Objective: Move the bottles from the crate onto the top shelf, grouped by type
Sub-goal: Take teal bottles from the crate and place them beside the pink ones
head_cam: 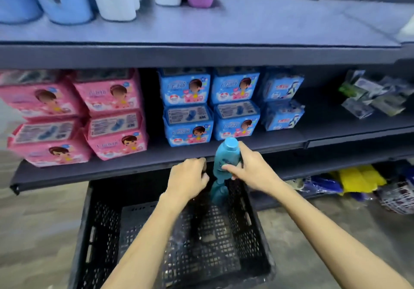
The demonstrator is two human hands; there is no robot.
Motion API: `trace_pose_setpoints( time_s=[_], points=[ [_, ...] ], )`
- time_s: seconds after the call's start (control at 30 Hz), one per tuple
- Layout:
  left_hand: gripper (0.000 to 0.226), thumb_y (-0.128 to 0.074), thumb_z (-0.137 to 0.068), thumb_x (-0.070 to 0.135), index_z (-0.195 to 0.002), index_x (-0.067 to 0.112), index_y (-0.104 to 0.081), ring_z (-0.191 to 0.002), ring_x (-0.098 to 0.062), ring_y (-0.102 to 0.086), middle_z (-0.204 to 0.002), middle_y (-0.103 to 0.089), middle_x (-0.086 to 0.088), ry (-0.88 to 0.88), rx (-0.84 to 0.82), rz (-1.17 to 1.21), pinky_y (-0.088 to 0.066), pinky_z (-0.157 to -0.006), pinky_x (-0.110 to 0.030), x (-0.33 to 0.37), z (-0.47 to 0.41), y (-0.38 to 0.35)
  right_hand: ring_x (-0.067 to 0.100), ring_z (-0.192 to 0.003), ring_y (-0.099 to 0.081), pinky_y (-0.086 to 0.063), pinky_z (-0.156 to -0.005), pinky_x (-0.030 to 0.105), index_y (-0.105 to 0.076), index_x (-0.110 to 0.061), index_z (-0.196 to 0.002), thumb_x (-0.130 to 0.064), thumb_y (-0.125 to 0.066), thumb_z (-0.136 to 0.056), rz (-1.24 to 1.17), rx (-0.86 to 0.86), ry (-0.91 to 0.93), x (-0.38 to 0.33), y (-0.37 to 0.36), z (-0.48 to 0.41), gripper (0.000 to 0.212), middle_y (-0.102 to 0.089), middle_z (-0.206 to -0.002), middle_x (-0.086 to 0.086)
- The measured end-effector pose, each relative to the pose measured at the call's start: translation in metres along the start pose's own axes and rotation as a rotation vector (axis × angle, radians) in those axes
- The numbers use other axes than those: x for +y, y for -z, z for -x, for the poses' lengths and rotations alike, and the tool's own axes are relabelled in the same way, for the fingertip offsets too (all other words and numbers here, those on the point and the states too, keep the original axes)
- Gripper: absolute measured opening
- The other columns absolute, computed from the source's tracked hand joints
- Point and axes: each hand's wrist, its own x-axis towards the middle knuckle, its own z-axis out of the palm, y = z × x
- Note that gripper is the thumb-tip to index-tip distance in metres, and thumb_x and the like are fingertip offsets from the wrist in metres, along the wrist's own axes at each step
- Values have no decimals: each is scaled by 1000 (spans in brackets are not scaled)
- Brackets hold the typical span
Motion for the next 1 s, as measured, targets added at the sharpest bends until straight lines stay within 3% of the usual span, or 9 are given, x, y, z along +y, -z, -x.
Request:
trace_pose_setpoints(
  time_s=[0.1, 0.27, 0.37, 0.43, 0.6, 0.7, 0.77, 0.9, 1.0],
  points=[
    [17, -51, -88, 39, -95, 24, -51, -92, -24, -60, -95, -62, 5, -92, 135, -37, -36, -62, -33, 11, -4, 52, 6, -58, -61, -42, -53, 17, -44, -18, -121, -37, -70, -91, 41, 51, 139, -37, 40, 0, 44, -65, -70, 0],
    [14, -53, -86, 38, -85, 28, -43, -87, -20, -60, -86, -57, 7, -225, 389, -70, -39, -60, -34, 32, 0, 142, 10, -59, -58, -44, -52, 21, -42, -26, -113, -47, -66, -92, 73, 156, 328, -93, 98, -2, 39, -64, -76, 3],
    [11, -56, -86, 37, -90, 27, -53, -84, -18, -60, -85, -59, 7, -261, 502, -51, -46, -63, -35, 42, 3, 185, 12, -61, -54, -47, -56, 28, -42, -34, -114, -50, -65, -92, 67, 191, 436, -121, 129, -2, 35, -64, -78, -5],
    [11, -57, -86, 36, -89, 27, -53, -80, -18, -58, -82, -59, 7, -281, 562, -25, -47, -63, -37, 47, 4, 208, 11, -62, -52, -46, -57, 26, -42, -39, -112, -50, -65, -92, 50, 212, 493, -138, 147, -3, 33, -63, -80, -13],
    [12, -60, -86, 35, -86, 25, -55, -75, -17, -57, -77, -59, 10, -322, 640, -2, -45, -62, -34, 59, -3, 247, 22, -100, -70, -59, -84, 46, -46, -22, -124, -33, -68, -92, -235, 177, 553, -174, 188, -19, 40, -70, -111, 3],
    [10, -60, -84, 34, -85, 26, -55, -71, -14, -55, -72, -55, 13, -329, 685, 15, -42, -58, -31, 66, -11, 261, 13, -82, -66, -57, -64, 32, -45, -25, -121, -36, -66, -93, -159, 232, 582, -191, 217, -35, 37, -68, -104, -6],
    [10, -58, -84, 36, -89, 27, -56, -74, -13, -57, -74, -59, 13, -320, 682, 9, -45, -60, -31, 70, -20, 266, 20, -75, -61, -51, -55, 28, -44, -28, -120, -40, -65, -92, -79, 252, 567, -198, 234, -48, 38, -65, -100, -8],
    [11, -55, -85, 40, -91, 30, -55, -76, -11, -57, -78, -61, 13, -313, 658, -25, -42, -61, -29, 76, -38, 275, 8, -72, -61, -48, -58, 20, -42, -26, -125, -33, -64, -96, -20, 201, 519, -196, 252, -77, 37, -66, -105, -8],
    [10, -56, -84, 39, -87, 29, -56, -73, -12, -57, -74, -60, 12, -315, 635, 9, -46, -62, -31, 82, -51, 283, -5, -84, -64, -48, -63, 11, -45, -23, -122, -29, -63, -97, 4, 161, 472, -187, 255, -94, 32, -66, -110, -9]
  ],
)
